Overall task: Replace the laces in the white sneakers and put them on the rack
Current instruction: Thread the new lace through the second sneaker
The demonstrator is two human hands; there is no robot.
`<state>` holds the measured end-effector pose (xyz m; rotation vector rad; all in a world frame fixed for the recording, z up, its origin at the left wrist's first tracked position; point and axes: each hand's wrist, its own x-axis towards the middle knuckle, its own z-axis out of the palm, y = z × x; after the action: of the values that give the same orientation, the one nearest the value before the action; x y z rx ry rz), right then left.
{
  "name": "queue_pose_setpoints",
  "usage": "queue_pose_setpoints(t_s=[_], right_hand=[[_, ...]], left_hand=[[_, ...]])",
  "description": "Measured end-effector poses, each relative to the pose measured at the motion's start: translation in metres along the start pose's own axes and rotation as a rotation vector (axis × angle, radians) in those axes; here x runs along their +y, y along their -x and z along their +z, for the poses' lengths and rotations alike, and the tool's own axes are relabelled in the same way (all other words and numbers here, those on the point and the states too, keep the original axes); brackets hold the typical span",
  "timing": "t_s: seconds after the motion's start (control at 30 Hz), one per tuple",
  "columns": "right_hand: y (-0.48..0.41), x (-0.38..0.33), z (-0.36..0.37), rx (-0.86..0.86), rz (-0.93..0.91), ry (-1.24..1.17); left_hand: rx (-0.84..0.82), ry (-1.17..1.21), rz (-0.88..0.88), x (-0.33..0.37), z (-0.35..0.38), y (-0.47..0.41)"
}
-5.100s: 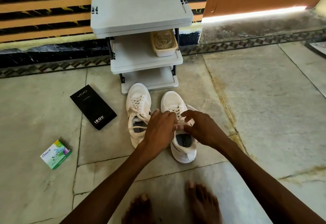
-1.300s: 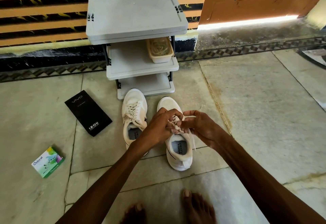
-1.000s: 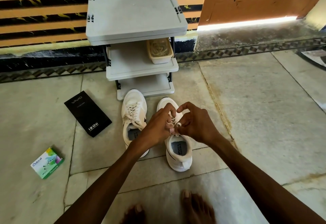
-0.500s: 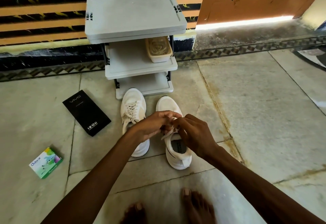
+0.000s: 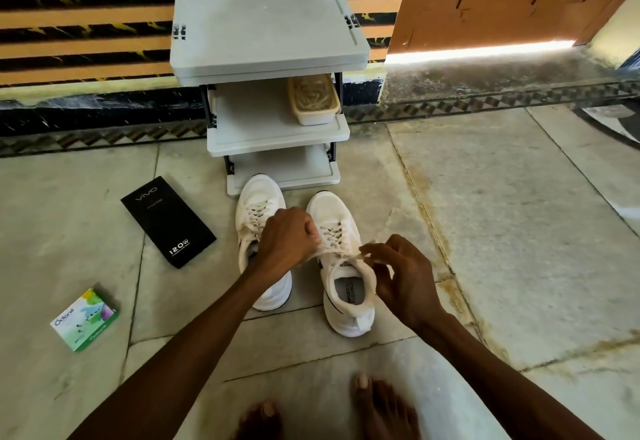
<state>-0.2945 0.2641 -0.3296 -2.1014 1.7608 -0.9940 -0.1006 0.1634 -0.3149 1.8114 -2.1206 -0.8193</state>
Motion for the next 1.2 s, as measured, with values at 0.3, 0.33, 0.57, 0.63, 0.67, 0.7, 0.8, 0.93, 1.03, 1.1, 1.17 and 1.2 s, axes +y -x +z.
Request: queue_pose_setpoints(t_s=[0.3, 0.33, 0.57, 0.63, 0.67, 0.7, 0.8, 0.93, 1.03, 1.1, 1.17, 1.2], right_hand=[[0.002, 0.012, -0.011, -0.089, 0.387, -0.133], [0.0, 0.012, -0.014, -0.101, 0.438, -0.216], [-0.014, 0.004, -0.014, -0.17, 0.674, -0.923], [-0.018, 0.0, -0.01, -0.144, 0.705, -0.946], [-0.02, -0.001, -0.008, -0.128, 0.724, -0.935], [-0.021, -0.002, -0.005, -0.124, 0.748, -0.925], [-0.026, -0.007, -0.002, -0.199, 0.832, -0.996], [-0.023, -0.013, 0.003, -0.233, 0.867, -1.093], [-0.016, -0.015, 0.005, -0.225, 0.841, -0.967], [-0.012, -0.017, 0.005, -0.237, 0.787, -0.904], [-0.008, -0.02, 0.004, -0.243, 0.728, -0.869], [-0.007, -0.021, 0.004, -0.242, 0.698, -0.853]], left_hand=[[-0.072, -0.133, 0.105, 0.008, -0.005, -0.001], [-0.07, 0.005, 0.075, 0.003, -0.008, -0.004], [-0.157, 0.581, -0.009, -0.003, -0.011, -0.012], [-0.126, 0.543, -0.016, 0.0, -0.007, -0.012], [-0.11, 0.508, -0.018, 0.001, -0.005, -0.012], [-0.093, 0.462, -0.021, 0.002, -0.004, -0.014], [-0.094, 0.284, -0.013, 0.002, -0.001, -0.018], [-0.061, -0.094, 0.003, 0.003, 0.009, -0.018], [0.051, -0.34, 0.019, 0.006, 0.018, -0.013], [0.104, -0.412, 0.015, 0.009, 0.023, -0.008], [0.132, -0.468, 0.012, 0.011, 0.025, -0.005], [0.142, -0.486, 0.002, 0.011, 0.024, -0.004]])
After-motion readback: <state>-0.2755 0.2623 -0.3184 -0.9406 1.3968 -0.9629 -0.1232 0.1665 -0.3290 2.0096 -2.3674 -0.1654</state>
